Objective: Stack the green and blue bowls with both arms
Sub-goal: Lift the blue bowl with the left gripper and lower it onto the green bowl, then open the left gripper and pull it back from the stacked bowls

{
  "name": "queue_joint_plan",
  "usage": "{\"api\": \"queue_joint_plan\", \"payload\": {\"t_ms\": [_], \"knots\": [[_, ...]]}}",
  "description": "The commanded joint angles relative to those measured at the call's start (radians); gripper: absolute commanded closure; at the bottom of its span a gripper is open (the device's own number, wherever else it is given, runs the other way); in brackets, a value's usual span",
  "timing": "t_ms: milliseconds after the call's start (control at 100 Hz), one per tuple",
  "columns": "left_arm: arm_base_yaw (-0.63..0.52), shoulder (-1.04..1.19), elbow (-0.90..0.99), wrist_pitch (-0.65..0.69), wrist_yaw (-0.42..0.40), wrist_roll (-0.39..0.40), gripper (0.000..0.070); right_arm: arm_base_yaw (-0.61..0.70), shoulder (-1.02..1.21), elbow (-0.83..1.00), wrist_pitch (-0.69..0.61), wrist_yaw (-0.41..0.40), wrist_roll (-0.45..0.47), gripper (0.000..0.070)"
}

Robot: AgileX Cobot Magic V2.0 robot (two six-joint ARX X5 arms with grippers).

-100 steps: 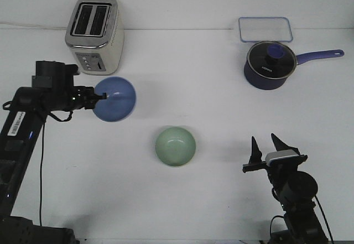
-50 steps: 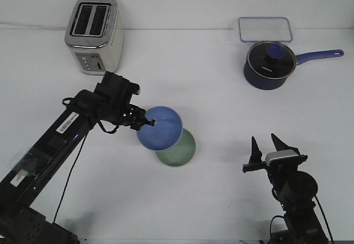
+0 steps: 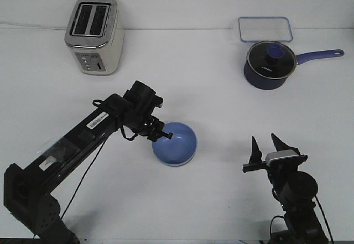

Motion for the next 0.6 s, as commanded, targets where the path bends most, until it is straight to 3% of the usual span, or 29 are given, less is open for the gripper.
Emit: {"api": "queue_joint_plan", "payload": {"t_ms": [0, 140, 300, 370, 590], "knots": [[-0.008, 0.019, 0.014, 0.008, 0.006, 0.008, 0.0685, 0.002, 0.000, 0.007, 0.012, 0.001, 0.003, 0.0284], [-0.011, 0.019, 0.014, 0.017, 0.006, 0.008, 0.0660, 0.002, 0.000, 0.007, 0.012, 0.001, 0.003, 0.0284], [-0.011, 0.019, 0.014, 0.017, 0.006, 0.008, 0.0381, 0.002, 0.000, 0.007, 0.012, 0.001, 0.003, 0.0284], [-0.011, 0.019, 0.014, 0.017, 0.006, 0.008, 0.0314, 0.002, 0.000, 0.007, 0.013, 0.001, 0.003, 0.0284], [0.006, 0.003, 0.014, 0.025, 0.006, 0.029, 0.0312, 0.002, 0.000, 0.007, 0.012, 0.001, 0.003, 0.0284]]}}
